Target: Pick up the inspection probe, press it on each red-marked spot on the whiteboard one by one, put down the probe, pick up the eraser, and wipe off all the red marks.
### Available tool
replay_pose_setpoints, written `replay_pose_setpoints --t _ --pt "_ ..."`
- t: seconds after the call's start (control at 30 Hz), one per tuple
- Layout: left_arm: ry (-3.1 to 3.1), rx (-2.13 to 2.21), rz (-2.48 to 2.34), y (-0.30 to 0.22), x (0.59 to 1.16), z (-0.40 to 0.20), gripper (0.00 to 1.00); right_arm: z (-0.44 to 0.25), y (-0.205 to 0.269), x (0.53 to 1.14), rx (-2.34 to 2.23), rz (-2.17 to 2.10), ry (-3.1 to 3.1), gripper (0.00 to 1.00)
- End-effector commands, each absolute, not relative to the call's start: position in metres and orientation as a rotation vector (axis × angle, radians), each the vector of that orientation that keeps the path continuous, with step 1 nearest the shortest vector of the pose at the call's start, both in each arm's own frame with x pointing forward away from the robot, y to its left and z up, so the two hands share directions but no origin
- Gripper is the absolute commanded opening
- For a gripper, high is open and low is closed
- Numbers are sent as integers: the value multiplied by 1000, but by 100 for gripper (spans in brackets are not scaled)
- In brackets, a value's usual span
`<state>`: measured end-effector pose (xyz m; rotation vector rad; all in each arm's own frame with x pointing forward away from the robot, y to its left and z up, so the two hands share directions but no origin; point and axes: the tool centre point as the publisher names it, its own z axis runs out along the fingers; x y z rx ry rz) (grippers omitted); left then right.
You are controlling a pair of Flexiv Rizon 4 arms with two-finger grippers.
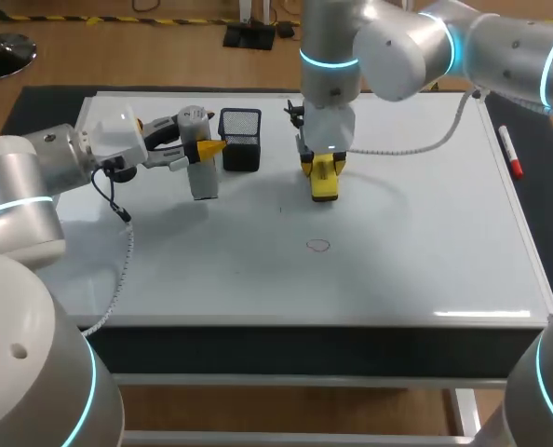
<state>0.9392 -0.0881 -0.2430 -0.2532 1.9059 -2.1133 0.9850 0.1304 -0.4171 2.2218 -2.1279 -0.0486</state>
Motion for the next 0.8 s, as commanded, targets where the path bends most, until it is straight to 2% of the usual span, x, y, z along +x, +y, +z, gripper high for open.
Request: replay_pose_setpoints --t 0.03,0.8 --pt "1902 -253 -2114 -88 940 -243 0 -420 128 991 2214 -51 -2120 0" --pt "1902 -253 -2114 -88 940 -243 0 -431 78 1008 2092 -22 -2222 0"
